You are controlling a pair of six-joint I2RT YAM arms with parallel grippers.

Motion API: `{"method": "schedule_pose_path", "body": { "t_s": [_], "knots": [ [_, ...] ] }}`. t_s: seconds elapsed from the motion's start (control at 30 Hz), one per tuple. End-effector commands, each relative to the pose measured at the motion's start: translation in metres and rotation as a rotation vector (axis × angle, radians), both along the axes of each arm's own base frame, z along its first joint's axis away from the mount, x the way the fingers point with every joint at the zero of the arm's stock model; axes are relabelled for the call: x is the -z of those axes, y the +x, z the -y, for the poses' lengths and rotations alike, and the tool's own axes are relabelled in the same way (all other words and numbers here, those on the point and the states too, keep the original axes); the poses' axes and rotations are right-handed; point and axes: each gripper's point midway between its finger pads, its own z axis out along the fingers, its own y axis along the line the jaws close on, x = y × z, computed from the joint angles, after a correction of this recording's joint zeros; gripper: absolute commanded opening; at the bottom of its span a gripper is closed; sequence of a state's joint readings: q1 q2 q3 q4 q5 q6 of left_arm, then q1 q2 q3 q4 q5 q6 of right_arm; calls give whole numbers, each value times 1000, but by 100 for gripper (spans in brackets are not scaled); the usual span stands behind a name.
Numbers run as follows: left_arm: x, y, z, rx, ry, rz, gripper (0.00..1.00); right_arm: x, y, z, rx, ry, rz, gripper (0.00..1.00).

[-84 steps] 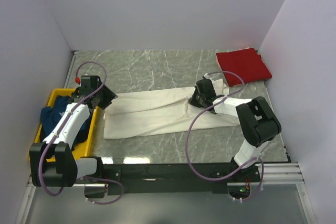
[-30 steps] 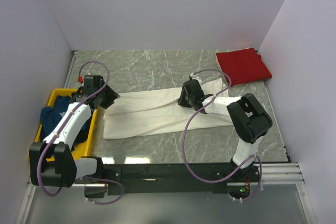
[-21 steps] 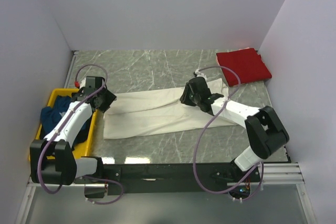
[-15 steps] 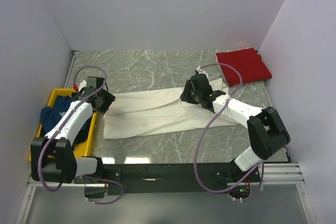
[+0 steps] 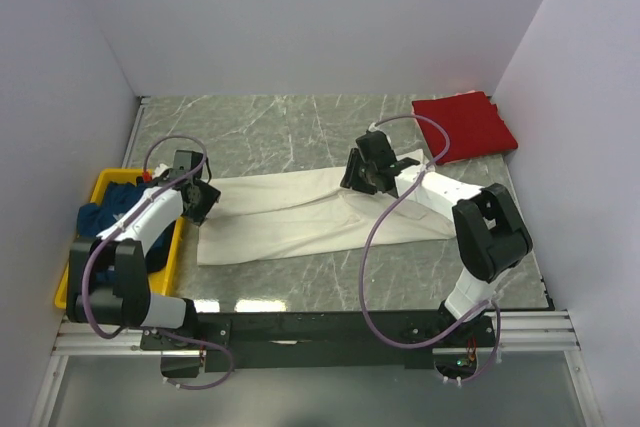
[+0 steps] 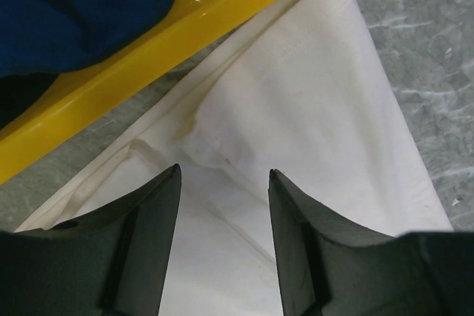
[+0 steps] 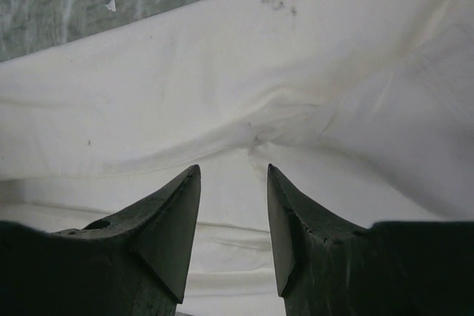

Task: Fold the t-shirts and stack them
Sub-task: Fold the tshirt

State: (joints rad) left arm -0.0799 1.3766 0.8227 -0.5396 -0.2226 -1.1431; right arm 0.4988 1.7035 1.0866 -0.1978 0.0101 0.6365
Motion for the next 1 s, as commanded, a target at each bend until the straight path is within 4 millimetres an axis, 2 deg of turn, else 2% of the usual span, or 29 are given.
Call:
{"method": "schedule_pose_path", "body": {
  "t_s": [0.0,0.37,0.6,0.7,0.83,0.97],
  "knots": [
    [6,2,-4,-32,23,-2,56,-12,12,0,11,2,25,49],
    [22,-1,-10,-63,49,-45,55,-3,11,-2,5,-5,-2,49],
    [28,-2,-14,-68,68,-53,46,8,17,1,25,-25,-31,50],
    [27,0,-15,-67,79,-45,37,13,20,2,39,-17,-42,50],
    [26,2,-16,-60,90,-41,19,18,21,3,55,0,-56,50],
    [23,3,-17,-52,98,-33,4,21,21,6,68,4,-64,49]
  ]
}}
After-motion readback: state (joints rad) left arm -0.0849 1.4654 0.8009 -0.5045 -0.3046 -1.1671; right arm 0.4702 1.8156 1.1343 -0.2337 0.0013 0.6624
